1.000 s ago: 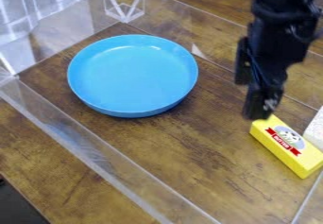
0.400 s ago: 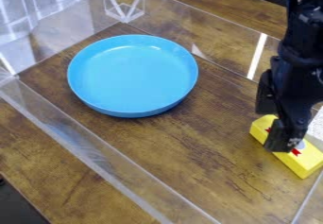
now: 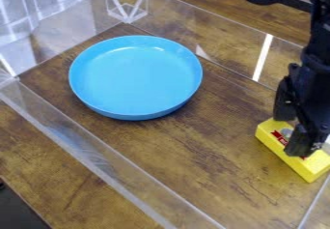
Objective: Put the yellow block in the blue tray
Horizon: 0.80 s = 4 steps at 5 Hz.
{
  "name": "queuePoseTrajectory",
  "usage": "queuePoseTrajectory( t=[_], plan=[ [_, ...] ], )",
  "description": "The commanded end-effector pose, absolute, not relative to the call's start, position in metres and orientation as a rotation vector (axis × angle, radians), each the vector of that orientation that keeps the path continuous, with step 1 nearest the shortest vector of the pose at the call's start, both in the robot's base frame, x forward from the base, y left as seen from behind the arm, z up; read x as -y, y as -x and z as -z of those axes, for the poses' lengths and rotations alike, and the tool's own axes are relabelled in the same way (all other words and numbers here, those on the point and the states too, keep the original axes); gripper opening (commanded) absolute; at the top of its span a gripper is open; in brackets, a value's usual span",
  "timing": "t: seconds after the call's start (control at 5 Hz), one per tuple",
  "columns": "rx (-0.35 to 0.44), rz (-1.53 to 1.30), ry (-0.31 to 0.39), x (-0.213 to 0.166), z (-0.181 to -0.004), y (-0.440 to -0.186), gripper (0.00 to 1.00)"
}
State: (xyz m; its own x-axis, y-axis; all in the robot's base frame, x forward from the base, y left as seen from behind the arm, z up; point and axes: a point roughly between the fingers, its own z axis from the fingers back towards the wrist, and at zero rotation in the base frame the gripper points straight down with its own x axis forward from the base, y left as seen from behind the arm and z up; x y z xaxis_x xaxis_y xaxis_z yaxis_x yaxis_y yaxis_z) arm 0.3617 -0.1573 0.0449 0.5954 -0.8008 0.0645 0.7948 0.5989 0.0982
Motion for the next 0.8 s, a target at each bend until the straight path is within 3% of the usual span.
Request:
queuePoseTrajectory(
  t=[0.0,0.2,0.6],
  plan=[
    [0.16,0.939,-0.061,0.171,-0.064,-0.362,1.0],
    [0.15,0.942,-0.062,0.175,-0.063,-0.357,1.0],
    [0.132,0.992,-0.058,0.171,-0.037,-0.346,1.0]
  ],
)
